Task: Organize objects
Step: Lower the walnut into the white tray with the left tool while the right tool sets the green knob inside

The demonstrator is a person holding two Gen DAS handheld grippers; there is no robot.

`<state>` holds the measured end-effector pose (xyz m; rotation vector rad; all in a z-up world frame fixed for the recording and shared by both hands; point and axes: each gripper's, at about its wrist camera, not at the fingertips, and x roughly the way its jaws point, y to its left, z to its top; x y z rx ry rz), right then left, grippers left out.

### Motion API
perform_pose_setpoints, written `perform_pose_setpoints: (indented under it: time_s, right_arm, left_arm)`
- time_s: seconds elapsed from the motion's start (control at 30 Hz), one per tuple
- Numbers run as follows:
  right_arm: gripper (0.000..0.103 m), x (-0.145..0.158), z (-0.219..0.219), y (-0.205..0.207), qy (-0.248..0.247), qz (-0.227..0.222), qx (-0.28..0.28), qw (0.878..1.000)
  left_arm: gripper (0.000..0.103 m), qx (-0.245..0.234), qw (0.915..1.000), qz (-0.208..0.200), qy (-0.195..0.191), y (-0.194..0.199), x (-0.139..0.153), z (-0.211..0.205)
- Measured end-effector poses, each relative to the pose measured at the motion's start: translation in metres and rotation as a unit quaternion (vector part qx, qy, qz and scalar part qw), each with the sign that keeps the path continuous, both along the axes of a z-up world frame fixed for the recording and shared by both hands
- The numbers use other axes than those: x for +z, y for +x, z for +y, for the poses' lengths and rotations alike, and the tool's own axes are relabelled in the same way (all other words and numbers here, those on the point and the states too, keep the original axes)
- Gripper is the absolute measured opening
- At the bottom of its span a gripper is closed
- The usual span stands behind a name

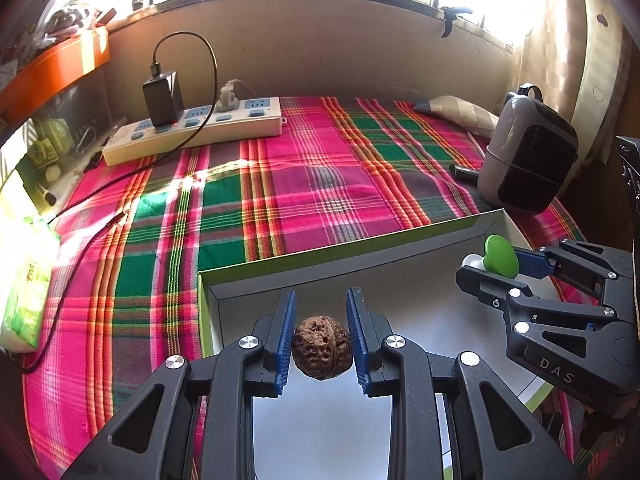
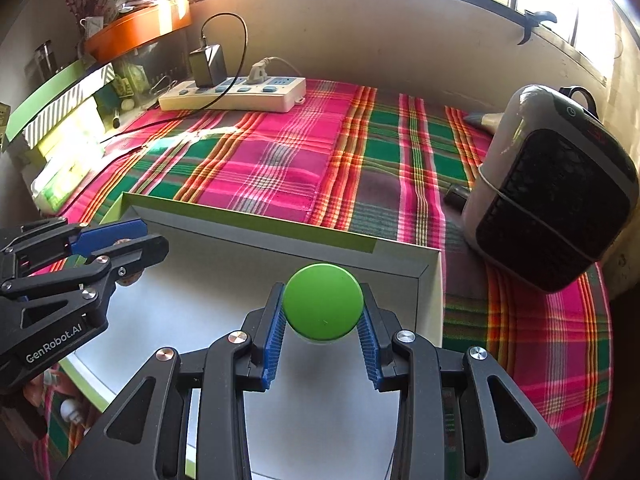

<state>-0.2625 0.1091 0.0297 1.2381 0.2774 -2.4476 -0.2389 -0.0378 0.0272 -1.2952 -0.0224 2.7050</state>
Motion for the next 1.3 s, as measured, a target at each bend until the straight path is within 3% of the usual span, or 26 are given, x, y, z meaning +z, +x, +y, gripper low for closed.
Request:
perform_pose_setpoints:
  time_s: [1.1, 1.3]
  right_arm:
    - [0.036, -0.013, -0.007, -0.013, 0.017, -0.017, -0.01, 1.0]
    - [0.036, -0.013, -0.006, -0.012, 0.011, -0.021, -0.01, 1.0]
  left_arm:
    - [0.024, 0.01, 0.9993, -0.032, -0.014, -0.018, -0.014, 0.0]
    - [0.029, 0.006, 0.9994, -0.032, -0.012, -0.017, -0.014, 0.0]
